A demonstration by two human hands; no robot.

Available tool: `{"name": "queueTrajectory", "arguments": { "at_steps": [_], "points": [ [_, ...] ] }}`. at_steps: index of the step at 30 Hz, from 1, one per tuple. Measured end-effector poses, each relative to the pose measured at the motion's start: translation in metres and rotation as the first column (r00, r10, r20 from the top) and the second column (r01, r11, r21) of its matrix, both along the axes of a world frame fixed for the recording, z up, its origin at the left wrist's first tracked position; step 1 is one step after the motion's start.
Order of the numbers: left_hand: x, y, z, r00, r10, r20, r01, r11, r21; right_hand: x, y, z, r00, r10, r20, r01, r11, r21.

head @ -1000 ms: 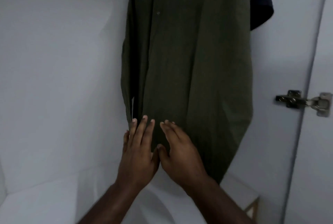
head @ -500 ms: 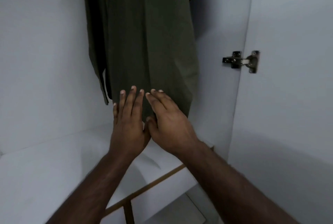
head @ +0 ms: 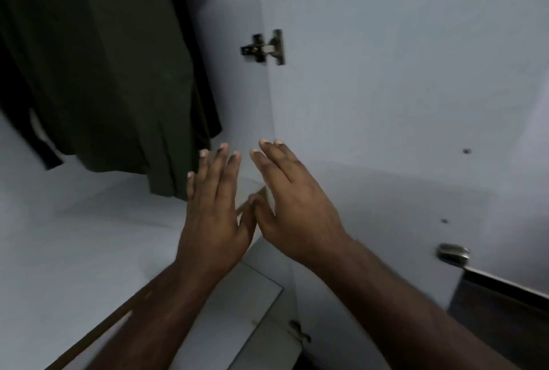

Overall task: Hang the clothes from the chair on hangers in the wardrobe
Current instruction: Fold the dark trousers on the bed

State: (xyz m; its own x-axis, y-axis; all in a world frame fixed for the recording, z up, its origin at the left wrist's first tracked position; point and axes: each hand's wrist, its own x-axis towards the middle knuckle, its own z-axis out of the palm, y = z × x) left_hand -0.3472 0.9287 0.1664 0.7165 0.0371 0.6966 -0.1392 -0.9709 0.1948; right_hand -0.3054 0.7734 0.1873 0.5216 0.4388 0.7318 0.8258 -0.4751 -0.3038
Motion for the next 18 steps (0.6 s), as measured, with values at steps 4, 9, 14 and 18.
{"name": "queueTrajectory", "arguments": {
  "at_steps": [4, 9, 14, 18],
  "points": [
    [0.003, -0.053, -0.02, 0.981, -0.191, -0.033, 0.19, 0.981, -0.036, -0.022, -0.063, -0.025, 0.98, -0.198, -0.024, 0.197, 0.98, -0.036],
    [0.001, -0.138, -0.05, 0.897, -0.431, -0.101, 0.421, 0.901, -0.106, -0.063, -0.144, -0.051, 0.905, -0.416, -0.088, 0.412, 0.909, -0.062],
    [-0.006, -0.252, -0.07, 0.718, -0.685, -0.126, 0.671, 0.729, -0.136, -0.115, -0.248, -0.073, 0.764, -0.628, -0.15, 0.629, 0.776, -0.049],
    [-0.023, -0.355, -0.084, 0.552, -0.819, -0.155, 0.806, 0.572, -0.15, -0.163, -0.334, -0.089, 0.614, -0.768, -0.183, 0.773, 0.632, -0.058]
  ]
}}
